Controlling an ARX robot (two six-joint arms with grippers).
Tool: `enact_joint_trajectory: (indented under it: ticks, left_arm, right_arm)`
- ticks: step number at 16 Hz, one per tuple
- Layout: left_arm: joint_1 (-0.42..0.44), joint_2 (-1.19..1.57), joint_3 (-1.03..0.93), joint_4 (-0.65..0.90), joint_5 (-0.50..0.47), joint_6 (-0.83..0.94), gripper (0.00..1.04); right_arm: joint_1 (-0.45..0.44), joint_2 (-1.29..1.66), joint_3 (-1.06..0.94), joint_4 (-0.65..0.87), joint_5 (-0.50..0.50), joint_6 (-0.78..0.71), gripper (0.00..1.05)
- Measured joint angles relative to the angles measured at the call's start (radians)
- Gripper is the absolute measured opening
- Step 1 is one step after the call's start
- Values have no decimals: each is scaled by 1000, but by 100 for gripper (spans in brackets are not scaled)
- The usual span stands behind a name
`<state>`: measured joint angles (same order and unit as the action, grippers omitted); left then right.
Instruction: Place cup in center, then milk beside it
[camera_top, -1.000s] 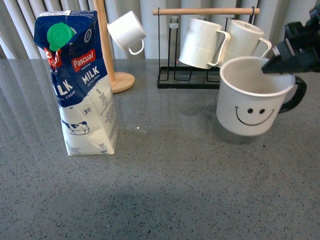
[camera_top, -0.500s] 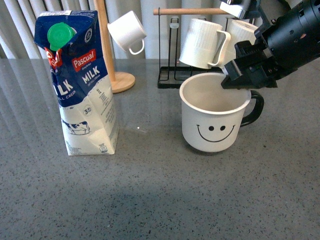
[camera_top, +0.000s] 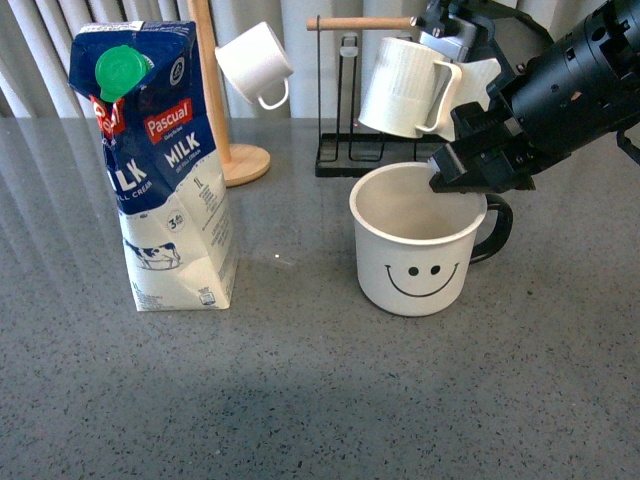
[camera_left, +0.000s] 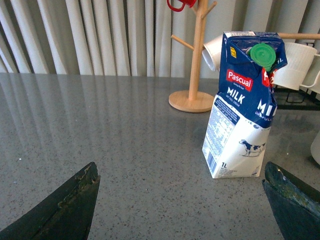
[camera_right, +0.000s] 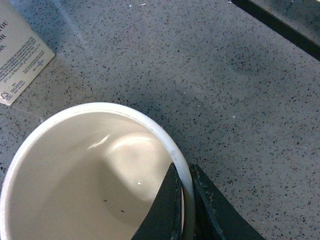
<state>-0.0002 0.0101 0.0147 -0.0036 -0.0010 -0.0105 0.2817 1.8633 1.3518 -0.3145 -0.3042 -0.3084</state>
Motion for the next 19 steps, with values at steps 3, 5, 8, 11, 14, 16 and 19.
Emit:
enact_joint_trajectory:
  ticks: [3,5,8,11,14,16,19]
  left_arm:
    - [0,0,0,0,0,0,98]
    - [0,0,0,0,0,0,98]
    - [0,0,0,0,0,0,98]
    - [0,0,0,0,0,0,98]
    - [0,0,0,0,0,0,98]
    - [0,0,0,0,0,0,98]
    - [0,0,0,0,0,0,98]
  right_arm:
    - [3,1,-1,1,1,-26,4]
    - [6,1,-10,12,7,-43,24]
    - [6,0,-13,30,10,-51,61]
    - [-8,-30,-13,82,1,-33,92]
    - [-60,-172,-69,248,-17,83,98]
    - [-84,-243,-123,311,-1,132,98]
    - [-162,-522,-436,557,32,209,98]
